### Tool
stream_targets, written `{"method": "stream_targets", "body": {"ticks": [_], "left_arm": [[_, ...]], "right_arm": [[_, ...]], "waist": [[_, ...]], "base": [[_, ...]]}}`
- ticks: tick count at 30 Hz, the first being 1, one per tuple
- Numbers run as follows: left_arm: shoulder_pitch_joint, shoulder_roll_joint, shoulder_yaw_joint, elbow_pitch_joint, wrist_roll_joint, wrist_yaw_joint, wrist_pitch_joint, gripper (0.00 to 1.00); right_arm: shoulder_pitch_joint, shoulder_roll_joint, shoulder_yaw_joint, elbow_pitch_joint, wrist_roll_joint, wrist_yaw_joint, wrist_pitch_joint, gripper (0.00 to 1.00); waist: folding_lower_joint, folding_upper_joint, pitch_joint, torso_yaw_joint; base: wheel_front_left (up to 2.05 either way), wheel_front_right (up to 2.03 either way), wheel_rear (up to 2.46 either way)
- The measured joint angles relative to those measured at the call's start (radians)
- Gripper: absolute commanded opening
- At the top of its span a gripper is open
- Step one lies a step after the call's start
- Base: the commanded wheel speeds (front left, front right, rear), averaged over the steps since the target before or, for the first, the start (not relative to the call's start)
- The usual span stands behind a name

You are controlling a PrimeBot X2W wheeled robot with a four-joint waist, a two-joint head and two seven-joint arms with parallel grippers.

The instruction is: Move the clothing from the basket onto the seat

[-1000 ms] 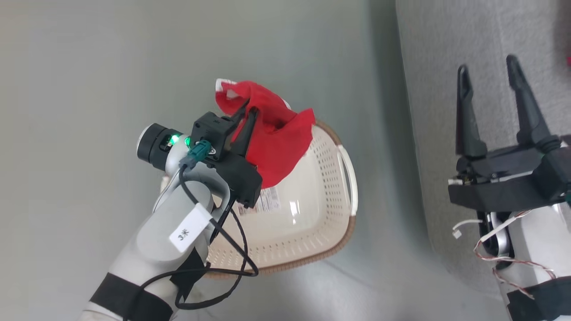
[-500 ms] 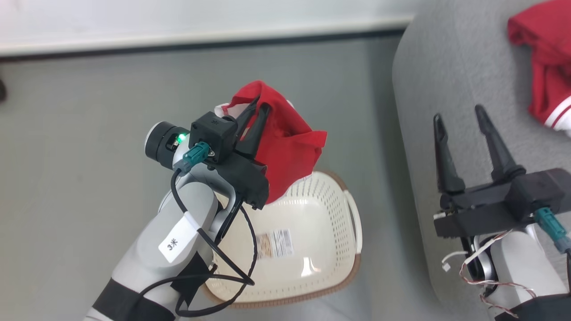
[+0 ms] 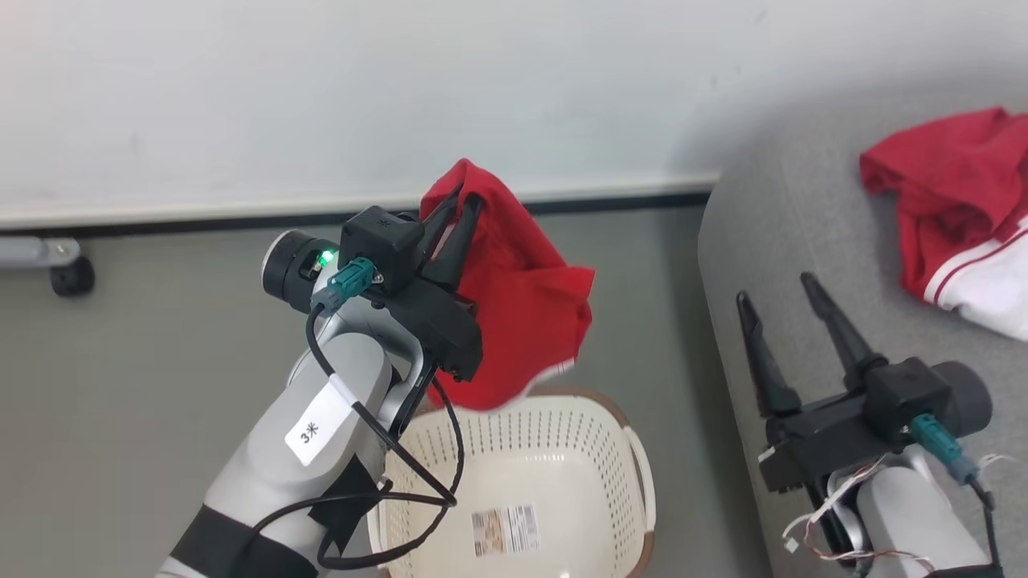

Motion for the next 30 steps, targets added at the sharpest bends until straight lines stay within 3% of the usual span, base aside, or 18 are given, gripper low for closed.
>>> {"method": "stream_targets", "body": {"ticks": [14, 30], "left_arm": [[0.024, -0.008, -0.033, -0.002, -0.046, 0.01, 0.04, 0.0], [0.038, -0.007, -0.115, -0.103, -0.104, 0.045, 0.075, 0.0]], "right_arm": [[-0.003, 0.045, 0.173, 0.104, -0.002, 0.062, 0.0, 1.0], [-0.153, 0.04, 0.287, 0.272, -0.003, 0.071, 0.005, 1.0]], "waist": [[0.0, 0.0, -0.181, 0.019], [0.0002, 0.0002, -0.204, 0.034]], "base": [[0.0, 0.0, 0.0], [0.0, 0.0, 0.0]]}}
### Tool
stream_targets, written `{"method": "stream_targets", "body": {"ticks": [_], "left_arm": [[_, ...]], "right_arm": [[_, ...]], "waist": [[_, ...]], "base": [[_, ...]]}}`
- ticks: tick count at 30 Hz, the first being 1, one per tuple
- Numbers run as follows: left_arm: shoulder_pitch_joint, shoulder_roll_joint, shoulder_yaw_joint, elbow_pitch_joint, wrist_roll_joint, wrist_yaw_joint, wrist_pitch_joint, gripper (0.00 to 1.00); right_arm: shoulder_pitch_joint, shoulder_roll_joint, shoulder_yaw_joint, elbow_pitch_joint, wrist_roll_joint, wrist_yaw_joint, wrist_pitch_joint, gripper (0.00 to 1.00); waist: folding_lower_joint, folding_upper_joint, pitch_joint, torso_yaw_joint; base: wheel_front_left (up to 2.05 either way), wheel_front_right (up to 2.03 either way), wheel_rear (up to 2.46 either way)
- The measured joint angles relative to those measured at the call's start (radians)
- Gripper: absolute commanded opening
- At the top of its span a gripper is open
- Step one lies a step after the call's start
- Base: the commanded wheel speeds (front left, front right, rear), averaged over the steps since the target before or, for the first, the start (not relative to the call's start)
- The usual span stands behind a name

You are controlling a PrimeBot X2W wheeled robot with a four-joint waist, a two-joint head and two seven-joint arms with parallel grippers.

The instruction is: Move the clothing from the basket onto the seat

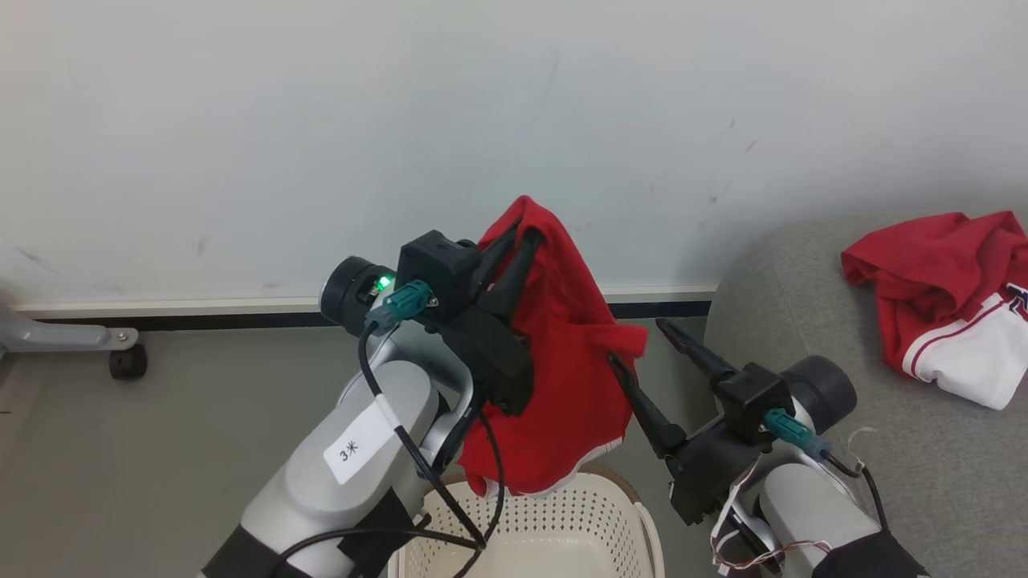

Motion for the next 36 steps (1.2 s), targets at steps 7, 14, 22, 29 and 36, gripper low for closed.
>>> {"method": "stream_targets", "body": {"ticks": [7, 14, 22, 29, 36], "left_arm": [[0.003, -0.001, -0.061, -0.06, -0.016, 0.012, 0.013, 0.0], [0.003, 0.0, -0.103, -0.103, -0.04, 0.027, 0.023, 0.0], [0.002, 0.002, -0.113, -0.11, -0.057, 0.044, 0.031, 0.0], [0.01, 0.021, -0.08, -0.096, -0.059, 0.062, 0.029, 0.17], [0.072, 0.048, -0.061, -0.096, -0.07, 0.072, 0.007, 1.0]], "right_arm": [[-0.051, -0.015, 0.085, 0.074, 0.013, 0.0, 0.0, 1.0], [-0.128, -0.013, 0.174, 0.148, 0.048, 0.0, 0.0, 1.0], [-0.195, 0.011, 0.261, 0.214, 0.111, 0.0, -0.001, 0.0], [-0.233, 0.009, 0.305, 0.234, 0.169, 0.0, -0.001, 0.0], [-0.257, -0.029, 0.316, 0.225, 0.202, 0.0, -0.002, 0.0]], "waist": [[-0.0001, 0.0, 0.004, 0.015], [0.0, 0.0, 0.011, 0.036], [0.0, 0.0, 0.022, 0.057], [0.0, 0.0, 0.025, 0.039], [0.0, 0.0, 0.024, -0.001]], "base": [[0.0, 0.0, 0.0], [0.0, 0.0, 0.0], [0.0, 0.0, 0.0], [0.0, 0.0, 0.0], [0.0, 0.0, 0.0]]}}
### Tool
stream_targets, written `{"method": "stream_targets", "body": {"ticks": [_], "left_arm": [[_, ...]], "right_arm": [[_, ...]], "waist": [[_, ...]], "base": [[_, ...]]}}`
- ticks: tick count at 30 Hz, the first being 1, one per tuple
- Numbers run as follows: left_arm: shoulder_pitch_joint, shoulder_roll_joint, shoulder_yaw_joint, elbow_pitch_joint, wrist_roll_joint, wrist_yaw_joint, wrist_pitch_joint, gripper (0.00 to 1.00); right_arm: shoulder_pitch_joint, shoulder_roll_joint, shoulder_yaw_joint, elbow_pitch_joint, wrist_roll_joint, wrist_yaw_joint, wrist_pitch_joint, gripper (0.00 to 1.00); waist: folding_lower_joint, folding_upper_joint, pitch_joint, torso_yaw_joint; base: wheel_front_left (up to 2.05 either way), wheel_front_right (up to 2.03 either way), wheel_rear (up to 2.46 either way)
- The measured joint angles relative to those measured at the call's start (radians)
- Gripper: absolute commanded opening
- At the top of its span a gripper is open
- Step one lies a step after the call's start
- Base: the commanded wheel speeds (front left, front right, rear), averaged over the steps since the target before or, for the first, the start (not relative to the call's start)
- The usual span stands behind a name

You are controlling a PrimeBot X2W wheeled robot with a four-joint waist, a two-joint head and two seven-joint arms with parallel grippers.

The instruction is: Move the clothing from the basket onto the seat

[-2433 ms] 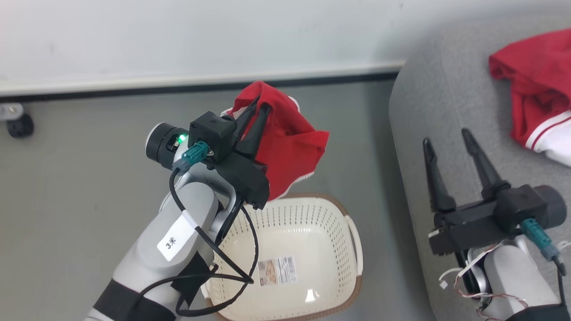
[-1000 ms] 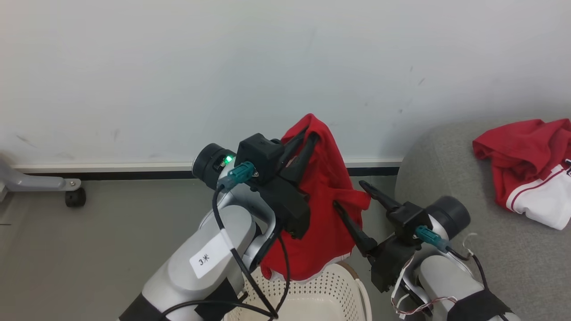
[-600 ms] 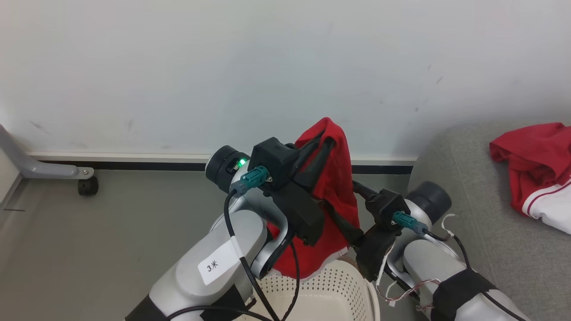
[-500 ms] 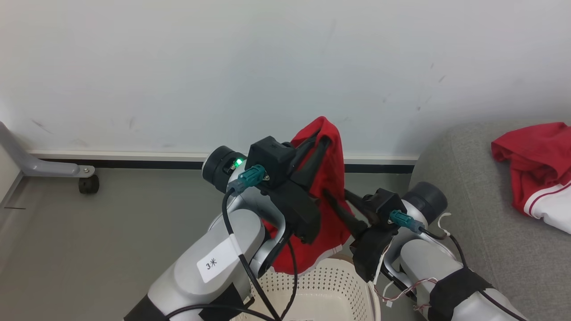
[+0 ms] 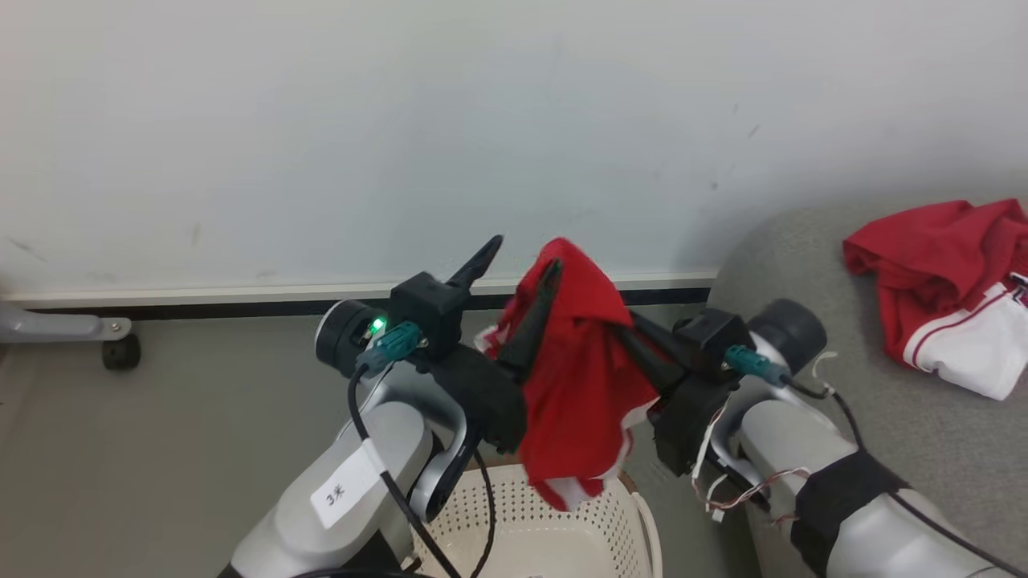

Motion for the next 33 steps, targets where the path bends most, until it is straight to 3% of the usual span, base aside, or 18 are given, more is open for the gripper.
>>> {"method": "stream_targets", "body": {"ticks": [18, 33], "left_arm": [[0.172, 0.038, -0.012, -0.018, 0.0, 0.016, -0.053, 1.0], [0.232, 0.018, -0.053, -0.05, 0.013, 0.025, -0.065, 1.0]], "right_arm": [[-0.03, -0.167, -0.02, -0.074, 0.047, 0.0, 0.0, 0.0], [-0.028, -0.287, -0.053, -0.15, 0.059, 0.002, 0.0, 0.0]], "waist": [[0.0, 0.0, -0.008, -0.16], [-0.0001, 0.0, -0.003, -0.333]], "base": [[0.0, 0.0, 0.0], [0.0, 0.0, 0.0]]}}
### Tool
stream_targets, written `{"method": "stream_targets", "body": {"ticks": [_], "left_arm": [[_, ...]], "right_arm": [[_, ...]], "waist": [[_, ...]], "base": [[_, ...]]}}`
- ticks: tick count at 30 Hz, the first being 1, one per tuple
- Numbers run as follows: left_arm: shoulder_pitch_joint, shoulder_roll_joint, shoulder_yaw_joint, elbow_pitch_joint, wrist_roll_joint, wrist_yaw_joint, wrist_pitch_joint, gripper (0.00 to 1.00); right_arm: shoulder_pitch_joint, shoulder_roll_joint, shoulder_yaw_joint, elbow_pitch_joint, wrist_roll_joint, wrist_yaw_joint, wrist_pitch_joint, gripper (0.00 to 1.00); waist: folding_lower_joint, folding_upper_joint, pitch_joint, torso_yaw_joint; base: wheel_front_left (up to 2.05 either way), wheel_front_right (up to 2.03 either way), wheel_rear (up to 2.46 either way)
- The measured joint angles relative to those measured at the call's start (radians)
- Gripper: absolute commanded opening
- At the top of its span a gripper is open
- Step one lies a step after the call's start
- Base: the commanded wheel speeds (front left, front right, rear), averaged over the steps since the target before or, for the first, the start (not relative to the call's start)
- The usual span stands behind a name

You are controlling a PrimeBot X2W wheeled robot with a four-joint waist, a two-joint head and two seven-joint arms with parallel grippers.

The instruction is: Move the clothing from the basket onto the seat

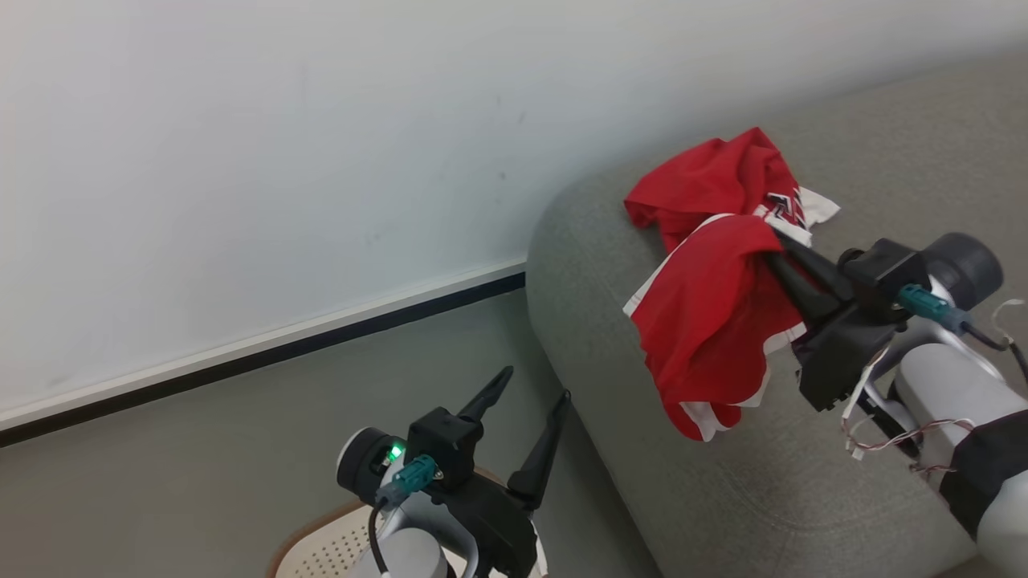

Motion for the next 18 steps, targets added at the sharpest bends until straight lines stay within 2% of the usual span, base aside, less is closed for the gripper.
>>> {"method": "stream_targets", "body": {"ticks": [7, 13, 18], "left_arm": [[0.004, -0.017, -0.028, -0.016, 0.016, 0.0, -0.001, 1.0], [-0.002, -0.017, -0.048, -0.042, 0.049, 0.0, -0.001, 1.0], [-0.034, -0.013, -0.053, -0.074, 0.068, 0.0, -0.001, 1.0]], "right_arm": [[0.002, -0.057, -0.04, -0.025, 0.035, 0.0, 0.0, 0.0], [-0.017, -0.111, -0.093, -0.044, 0.051, 0.0, 0.001, 0.0], [-0.092, -0.143, -0.142, -0.052, 0.07, -0.003, 0.007, 0.0]], "waist": [[0.0, 0.0, 0.038, -0.043], [0.0001, 0.0, 0.092, -0.042], [0.0001, 0.0001, 0.143, -0.03]], "base": [[0.0, 0.0, 0.0], [0.0, 0.0, 0.0], [0.0, 0.0, 0.0]]}}
